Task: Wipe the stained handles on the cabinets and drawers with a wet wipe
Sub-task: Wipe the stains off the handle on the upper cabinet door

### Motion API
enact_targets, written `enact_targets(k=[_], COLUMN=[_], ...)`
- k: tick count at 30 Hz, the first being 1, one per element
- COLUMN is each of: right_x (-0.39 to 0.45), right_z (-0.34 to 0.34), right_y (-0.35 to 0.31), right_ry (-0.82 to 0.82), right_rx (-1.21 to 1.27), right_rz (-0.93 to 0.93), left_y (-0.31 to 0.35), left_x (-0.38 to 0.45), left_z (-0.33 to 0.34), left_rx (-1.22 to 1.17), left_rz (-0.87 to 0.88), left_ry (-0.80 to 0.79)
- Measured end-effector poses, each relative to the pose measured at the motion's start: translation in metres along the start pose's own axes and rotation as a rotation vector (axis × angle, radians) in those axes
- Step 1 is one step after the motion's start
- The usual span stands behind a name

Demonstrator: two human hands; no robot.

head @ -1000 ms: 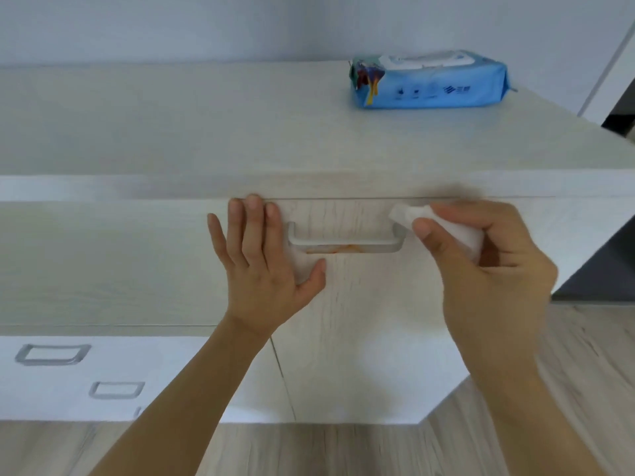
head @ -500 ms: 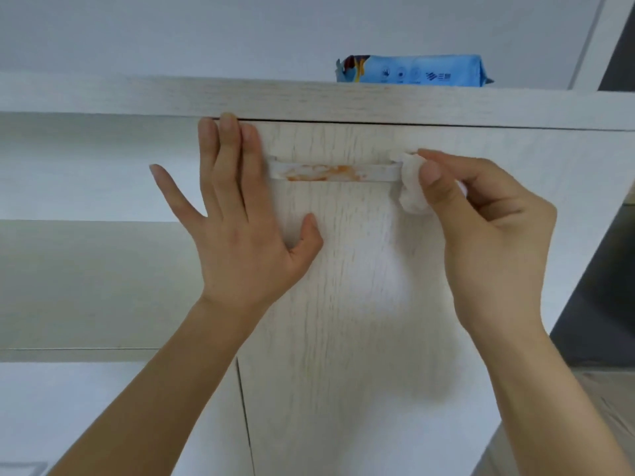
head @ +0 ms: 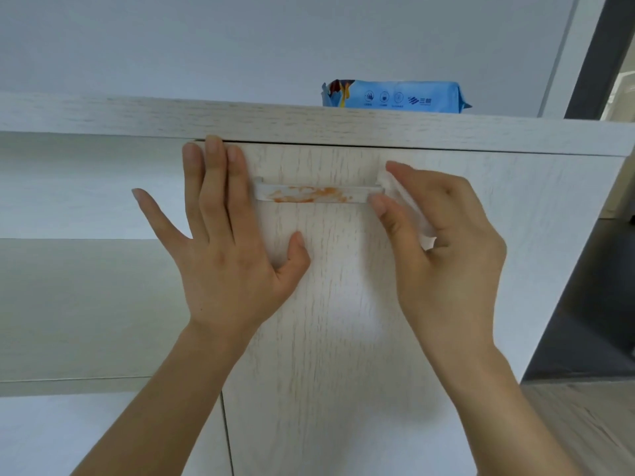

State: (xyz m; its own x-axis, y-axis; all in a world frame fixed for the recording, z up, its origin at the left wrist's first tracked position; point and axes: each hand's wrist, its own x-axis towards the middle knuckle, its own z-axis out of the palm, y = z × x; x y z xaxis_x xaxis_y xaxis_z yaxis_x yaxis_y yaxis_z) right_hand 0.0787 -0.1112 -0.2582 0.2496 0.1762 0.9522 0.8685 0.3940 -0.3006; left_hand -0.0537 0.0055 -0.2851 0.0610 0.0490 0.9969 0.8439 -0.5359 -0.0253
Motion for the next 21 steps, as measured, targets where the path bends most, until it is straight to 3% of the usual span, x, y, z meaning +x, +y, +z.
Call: enact_targets(k=[6,12,21], right_x=[0.002,0.0,-0.001], right_z=[-0.007,-0.002,-0.001], right_y=[0.01,0.005,0.017], right_ry=[0.037,0.087,0.137], right_rx=[0.037,0.348,0.178], right_rz=[-0.116,0.111,-0.127], left_y=[0.0,0.0,0.002], left_x=[0.001,-0.001,0.0], left_z=[-0.001,0.001,-0.002], left_rx=[0.011,-0.005,-0.02], left_rz=[-0.004,-0.005,-0.013], left_ry=[-0.013,0.004,-0.01])
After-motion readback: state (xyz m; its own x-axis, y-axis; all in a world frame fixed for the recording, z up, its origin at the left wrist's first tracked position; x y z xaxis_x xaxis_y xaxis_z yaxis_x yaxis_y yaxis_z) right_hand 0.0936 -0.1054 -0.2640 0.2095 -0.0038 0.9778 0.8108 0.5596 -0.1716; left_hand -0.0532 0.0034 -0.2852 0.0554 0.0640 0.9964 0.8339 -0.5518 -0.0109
